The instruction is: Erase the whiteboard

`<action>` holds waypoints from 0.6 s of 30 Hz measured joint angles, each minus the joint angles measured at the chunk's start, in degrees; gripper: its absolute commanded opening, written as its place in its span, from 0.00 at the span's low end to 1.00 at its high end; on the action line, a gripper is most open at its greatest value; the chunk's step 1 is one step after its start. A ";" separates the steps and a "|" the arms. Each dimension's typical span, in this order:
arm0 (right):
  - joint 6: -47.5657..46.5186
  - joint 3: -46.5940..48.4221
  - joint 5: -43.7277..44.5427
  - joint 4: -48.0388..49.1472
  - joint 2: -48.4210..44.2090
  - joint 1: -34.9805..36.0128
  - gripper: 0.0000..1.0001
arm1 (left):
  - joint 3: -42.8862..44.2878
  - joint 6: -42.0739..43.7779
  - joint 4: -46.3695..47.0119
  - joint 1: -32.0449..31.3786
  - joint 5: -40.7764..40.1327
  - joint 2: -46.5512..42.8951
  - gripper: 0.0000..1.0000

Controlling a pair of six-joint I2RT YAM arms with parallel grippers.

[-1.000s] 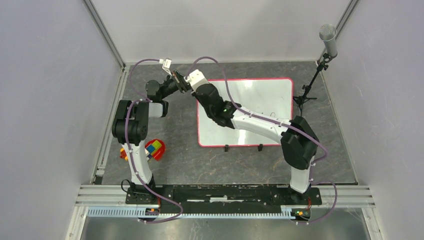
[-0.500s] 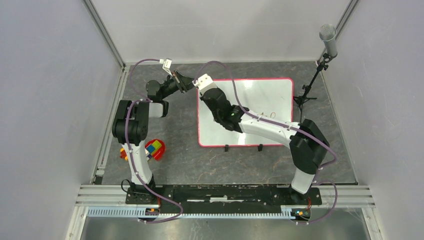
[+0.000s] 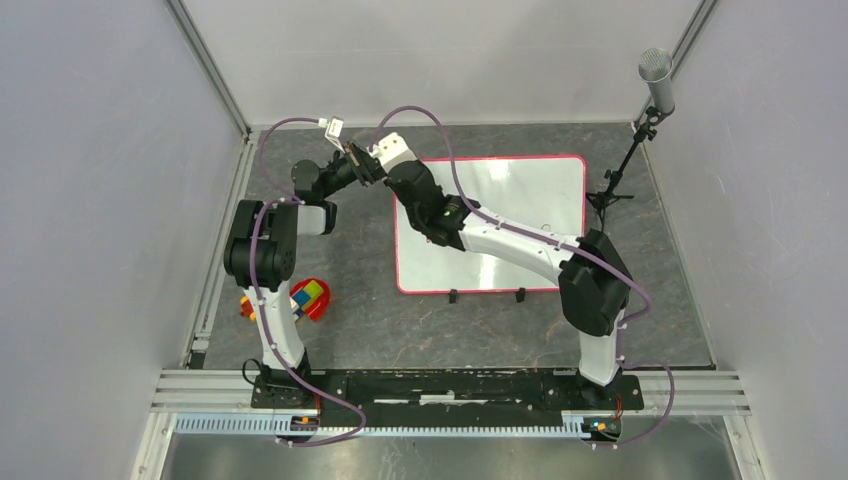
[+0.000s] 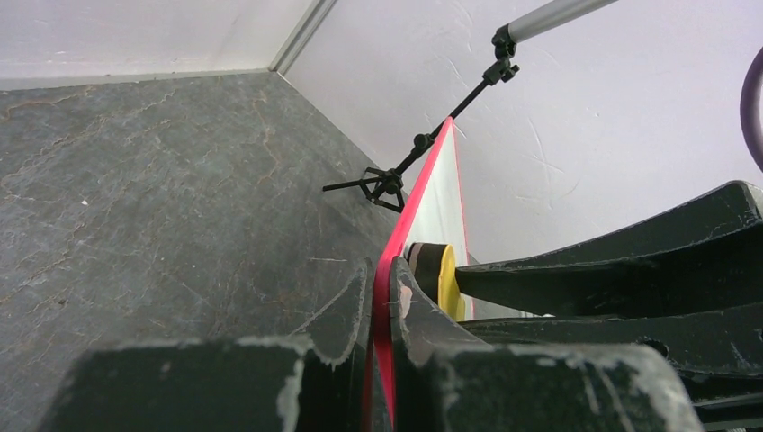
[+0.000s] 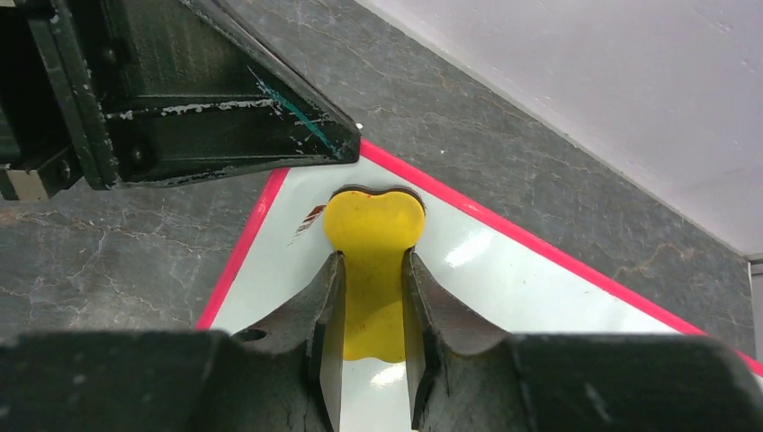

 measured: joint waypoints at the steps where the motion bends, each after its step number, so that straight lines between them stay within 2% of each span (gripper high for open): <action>1: 0.17 -0.37 0.02 0.33 -0.02 0.02 0.20 | 0.00 0.02 0.04 0.02 0.02 0.00 0.02; 11: 0.55 -9.68 0.57 5.49 -4.59 0.24 0.19 | 0.00 0.15 0.04 -0.09 0.07 0.00 0.02; 18: 0.31 -9.68 -0.09 3.96 -5.35 -0.37 0.19 | 0.00 0.85 -0.02 -0.20 -0.04 0.00 0.02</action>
